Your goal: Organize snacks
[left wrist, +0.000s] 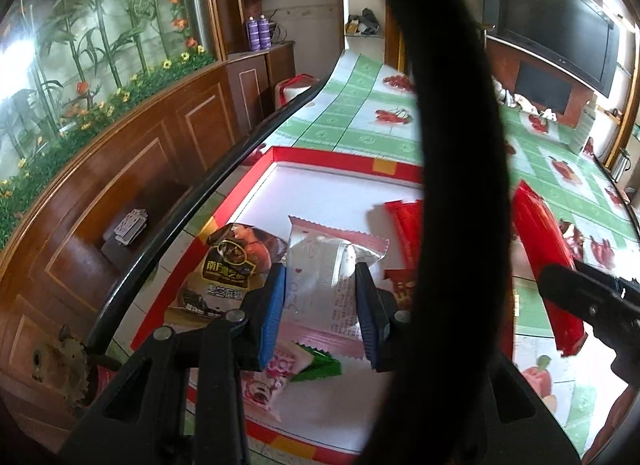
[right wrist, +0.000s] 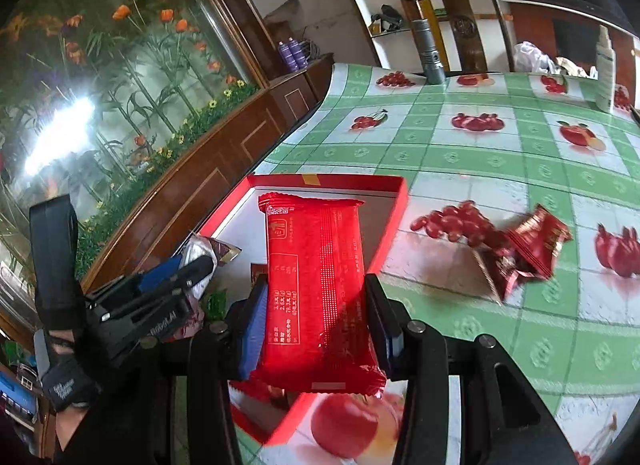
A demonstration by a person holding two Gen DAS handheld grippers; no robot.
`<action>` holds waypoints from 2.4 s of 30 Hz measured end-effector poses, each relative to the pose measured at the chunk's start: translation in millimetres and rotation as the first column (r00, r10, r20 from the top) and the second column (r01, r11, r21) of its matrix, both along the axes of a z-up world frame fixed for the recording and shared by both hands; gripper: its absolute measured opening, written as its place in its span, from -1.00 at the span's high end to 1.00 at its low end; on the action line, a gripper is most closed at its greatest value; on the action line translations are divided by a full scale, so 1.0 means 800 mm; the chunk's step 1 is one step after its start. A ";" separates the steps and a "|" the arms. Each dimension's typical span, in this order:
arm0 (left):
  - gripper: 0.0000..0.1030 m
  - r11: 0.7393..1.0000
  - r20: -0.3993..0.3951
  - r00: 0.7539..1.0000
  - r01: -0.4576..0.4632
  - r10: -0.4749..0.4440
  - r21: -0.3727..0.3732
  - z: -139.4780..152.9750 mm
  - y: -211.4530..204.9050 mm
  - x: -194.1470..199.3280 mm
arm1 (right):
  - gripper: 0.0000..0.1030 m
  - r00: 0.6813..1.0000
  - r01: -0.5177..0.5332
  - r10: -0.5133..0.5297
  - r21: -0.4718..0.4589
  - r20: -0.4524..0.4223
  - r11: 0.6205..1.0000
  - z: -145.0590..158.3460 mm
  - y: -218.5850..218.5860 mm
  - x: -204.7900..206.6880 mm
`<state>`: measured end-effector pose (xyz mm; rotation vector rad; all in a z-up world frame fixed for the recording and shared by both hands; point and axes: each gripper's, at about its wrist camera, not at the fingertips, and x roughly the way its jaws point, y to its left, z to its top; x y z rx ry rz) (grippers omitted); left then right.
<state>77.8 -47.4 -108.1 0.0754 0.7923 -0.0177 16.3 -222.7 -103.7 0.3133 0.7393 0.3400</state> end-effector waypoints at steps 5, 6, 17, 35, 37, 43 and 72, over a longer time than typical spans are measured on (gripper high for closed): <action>0.30 1.000 -0.022 1.000 -0.008 0.009 0.007 -0.012 0.005 0.013 | 0.13 1.000 -0.012 0.011 -0.021 -0.029 1.000 -0.010 0.018 0.030; 0.30 1.000 -0.028 1.000 -0.010 0.011 0.009 -0.015 0.006 0.016 | 0.13 0.999 -0.012 0.011 -0.025 -0.033 1.000 -0.012 0.020 0.035; 0.30 1.000 -0.052 0.998 -0.019 0.020 0.018 -0.028 0.011 0.034 | 0.13 0.998 -0.014 0.009 -0.063 -0.066 0.998 -0.026 0.031 0.072; 0.27 0.999 -0.103 0.994 -0.018 0.021 0.034 -0.046 0.011 0.053 | 0.13 0.997 -0.025 0.016 -0.122 -0.073 0.992 -0.032 0.047 0.092; 0.20 0.999 -0.104 0.994 -0.026 0.029 0.035 -0.046 0.012 0.052 | 0.11 0.997 -0.023 0.015 -0.115 -0.073 0.993 -0.031 0.046 0.091; -0.32 0.998 -0.085 0.995 -0.054 0.056 0.024 -0.035 0.017 0.046 | 0.08 0.999 -0.001 -0.002 -0.071 -0.045 0.997 -0.019 0.031 0.077; -0.55 0.987 -0.015 0.987 0.157 -0.158 -0.035 0.018 -0.106 -0.046 | -0.10 0.944 0.329 -0.329 0.029 0.000 0.944 -0.015 -0.166 -0.133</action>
